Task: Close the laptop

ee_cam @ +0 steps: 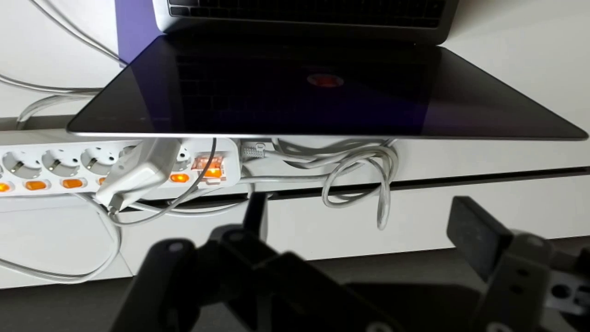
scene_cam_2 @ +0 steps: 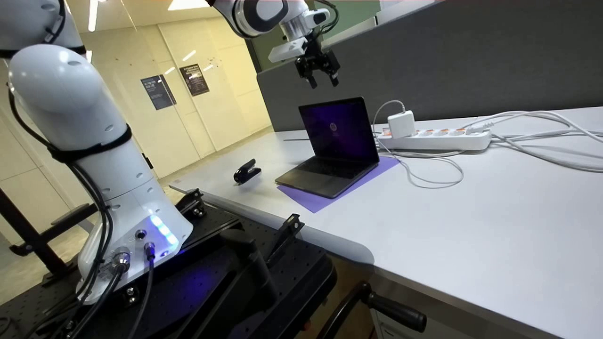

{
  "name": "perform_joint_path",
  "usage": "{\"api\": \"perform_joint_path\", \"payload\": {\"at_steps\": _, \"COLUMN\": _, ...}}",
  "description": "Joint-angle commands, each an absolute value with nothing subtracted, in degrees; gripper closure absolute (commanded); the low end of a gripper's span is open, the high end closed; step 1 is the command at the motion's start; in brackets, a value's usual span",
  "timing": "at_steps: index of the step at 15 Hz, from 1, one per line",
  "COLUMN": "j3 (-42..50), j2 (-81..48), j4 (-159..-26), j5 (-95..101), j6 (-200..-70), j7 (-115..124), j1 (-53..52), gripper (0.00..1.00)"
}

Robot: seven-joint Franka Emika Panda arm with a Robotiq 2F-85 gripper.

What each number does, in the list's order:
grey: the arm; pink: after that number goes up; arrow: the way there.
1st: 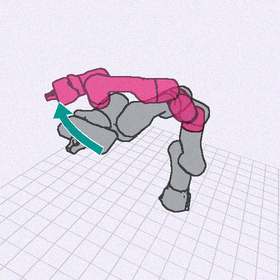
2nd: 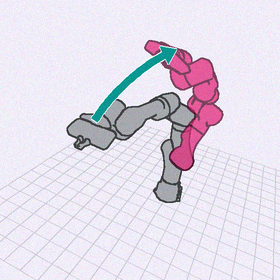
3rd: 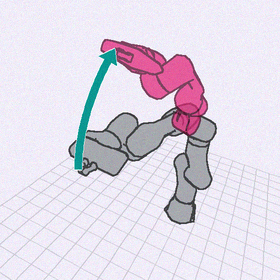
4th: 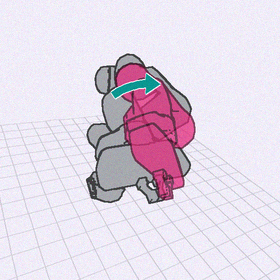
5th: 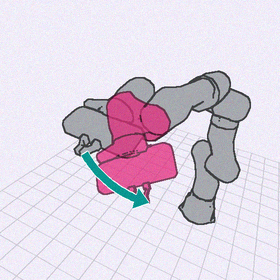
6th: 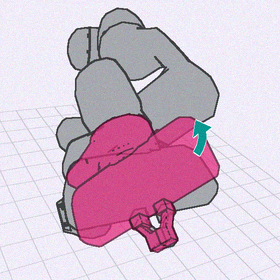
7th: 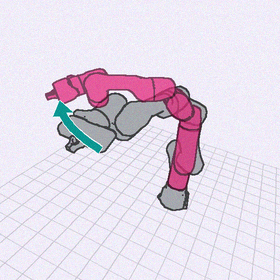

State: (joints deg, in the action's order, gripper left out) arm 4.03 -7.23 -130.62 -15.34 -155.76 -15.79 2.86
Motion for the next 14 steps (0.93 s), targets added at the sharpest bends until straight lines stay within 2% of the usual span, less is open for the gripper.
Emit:
{"api": "perform_joint_path", "payload": {"at_steps": 1, "j3": 3.3, "j2": -9.3, "j4": -129.5, "j5": -13.1, "j6": -156.4, "j7": -14.4, "j1": 4.1, "gripper": 0.00}}
{"api": "perform_joint_path", "payload": {"at_steps": 14, "j3": 0.9, "j2": -15.0, "j4": -127.2, "j5": -9.3, "j6": -159.7, "j7": -15.9, "j1": 6.2, "gripper": 0.00}}
